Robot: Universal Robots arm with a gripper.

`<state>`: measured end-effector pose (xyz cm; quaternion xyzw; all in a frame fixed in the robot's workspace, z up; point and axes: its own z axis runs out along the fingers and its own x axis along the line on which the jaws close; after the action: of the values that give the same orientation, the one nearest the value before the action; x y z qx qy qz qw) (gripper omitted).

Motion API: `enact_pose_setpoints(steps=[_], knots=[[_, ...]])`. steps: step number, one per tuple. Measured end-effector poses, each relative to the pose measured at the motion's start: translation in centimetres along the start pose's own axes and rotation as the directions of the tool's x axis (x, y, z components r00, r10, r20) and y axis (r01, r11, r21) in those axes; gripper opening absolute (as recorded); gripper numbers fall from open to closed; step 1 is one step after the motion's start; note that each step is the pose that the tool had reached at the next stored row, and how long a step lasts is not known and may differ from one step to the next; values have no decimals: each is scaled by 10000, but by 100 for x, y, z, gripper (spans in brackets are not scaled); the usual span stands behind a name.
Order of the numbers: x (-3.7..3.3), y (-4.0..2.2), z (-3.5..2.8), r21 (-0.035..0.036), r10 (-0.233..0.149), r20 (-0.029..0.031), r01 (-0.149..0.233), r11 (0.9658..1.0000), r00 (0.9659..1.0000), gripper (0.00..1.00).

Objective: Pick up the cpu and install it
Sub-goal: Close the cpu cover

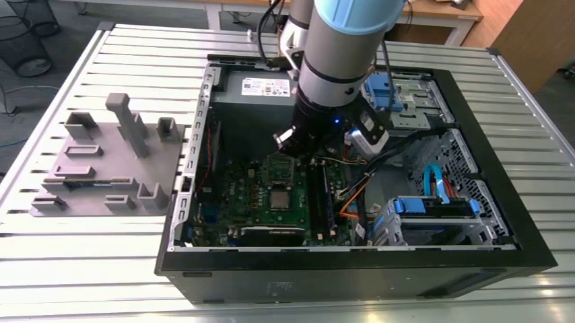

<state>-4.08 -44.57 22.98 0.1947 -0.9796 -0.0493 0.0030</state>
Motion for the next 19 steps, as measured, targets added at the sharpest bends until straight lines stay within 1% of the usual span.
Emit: enact_pose_setpoints(steps=[6, 19], knots=[[16, -49, -10, 4, 1, -2, -1, 10000, 10000, 11], [58, -193, -26, 4, 1, -2, -1, 10000, 10000, 11]])
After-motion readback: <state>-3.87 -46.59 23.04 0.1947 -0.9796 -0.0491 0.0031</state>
